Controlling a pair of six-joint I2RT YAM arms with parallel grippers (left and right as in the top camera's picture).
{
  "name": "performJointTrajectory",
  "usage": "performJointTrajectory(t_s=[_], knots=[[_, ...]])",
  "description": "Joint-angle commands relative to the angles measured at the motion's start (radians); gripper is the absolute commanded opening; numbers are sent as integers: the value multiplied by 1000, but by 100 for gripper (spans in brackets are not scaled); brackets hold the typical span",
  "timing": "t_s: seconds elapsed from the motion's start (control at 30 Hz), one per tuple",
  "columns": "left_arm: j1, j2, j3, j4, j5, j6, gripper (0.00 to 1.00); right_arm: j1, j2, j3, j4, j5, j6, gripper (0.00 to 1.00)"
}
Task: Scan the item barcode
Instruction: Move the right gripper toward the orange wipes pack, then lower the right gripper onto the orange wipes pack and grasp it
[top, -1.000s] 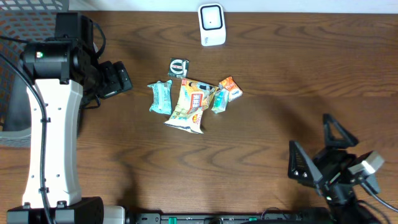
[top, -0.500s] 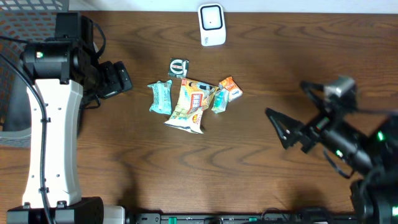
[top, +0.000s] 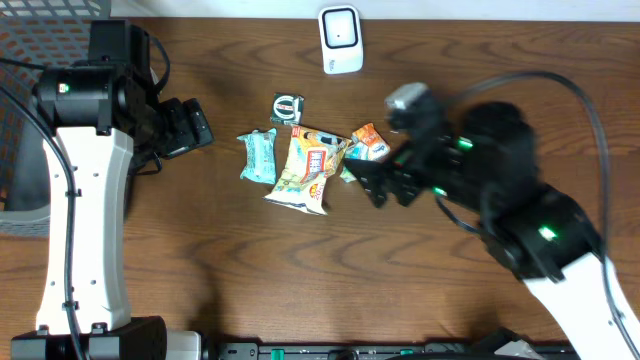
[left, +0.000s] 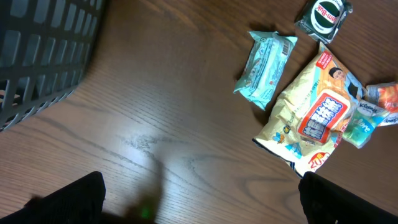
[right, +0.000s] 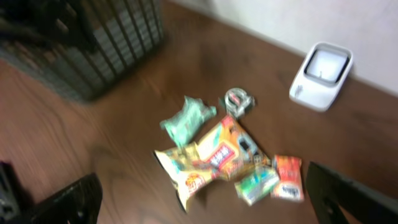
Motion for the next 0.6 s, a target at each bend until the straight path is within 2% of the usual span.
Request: performJointTrajectory(t_s=[0.0,0.17,0.3,0.43,0.5,0.57], knots=[[2,2,-6,-3,-2,-13,98,33,106,71,-47,101,-27,99],[2,2,-6,-3,-2,-13,98,39,267,110,-64,16,-22,99],[2,2,-6,-3,-2,-13,98,39,327,110,-59,-158,-22,99],[2,2,-6,-3,-2,-13,98,39,366,110,-42,-144,-20,99],[2,2,-6,-3,-2,-13,98,39,394,110,-27,-58,82,99],[2,2,-6,-3,-2,-13,98,34,428,109,-26,64,297,99]])
